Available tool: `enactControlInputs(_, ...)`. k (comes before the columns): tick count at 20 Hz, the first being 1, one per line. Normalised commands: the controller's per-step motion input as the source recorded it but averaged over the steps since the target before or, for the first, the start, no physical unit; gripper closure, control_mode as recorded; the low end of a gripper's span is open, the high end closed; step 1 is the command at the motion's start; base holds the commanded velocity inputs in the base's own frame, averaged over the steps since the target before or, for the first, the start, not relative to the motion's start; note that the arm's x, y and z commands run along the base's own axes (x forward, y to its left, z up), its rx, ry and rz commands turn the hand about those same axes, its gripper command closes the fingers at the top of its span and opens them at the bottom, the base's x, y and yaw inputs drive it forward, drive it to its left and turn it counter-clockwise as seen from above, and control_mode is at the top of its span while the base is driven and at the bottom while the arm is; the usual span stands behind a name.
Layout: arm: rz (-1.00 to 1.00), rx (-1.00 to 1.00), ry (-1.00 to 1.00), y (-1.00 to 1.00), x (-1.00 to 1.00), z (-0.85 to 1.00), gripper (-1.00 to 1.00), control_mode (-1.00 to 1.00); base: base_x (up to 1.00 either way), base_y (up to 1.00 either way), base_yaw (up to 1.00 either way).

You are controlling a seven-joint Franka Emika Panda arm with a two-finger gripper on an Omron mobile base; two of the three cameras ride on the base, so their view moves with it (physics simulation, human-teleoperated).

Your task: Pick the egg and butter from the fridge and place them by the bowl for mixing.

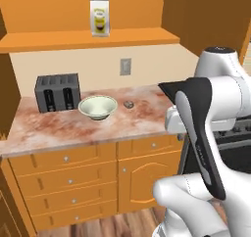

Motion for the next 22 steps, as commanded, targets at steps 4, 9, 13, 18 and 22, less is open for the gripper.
enactControlInputs(4,0.00,0.00,0.00,0.00,0.00,0.00,-1.00,1.00,-0.99,-0.06,-0.62)
enactControlInputs(9,0.00,0.00,0.00,0.00,0.00,0.00,-1.00,1.00,-0.57,0.09,-0.93)
enactControlInputs(13,0.00,0.00,0.00,0.00,0.00,0.00,-1.00,1.00,-0.08,0.00,-1.00)
enactControlInputs(18,0.00,0.00,0.00,0.00,0.00,0.00,-1.00,1.00,0.00,0.00,-1.00)
enactControlInputs(22,0.00,0.00,0.00,0.00,0.00,0.00,-1.00,1.00,0.05,0.00,-0.92)
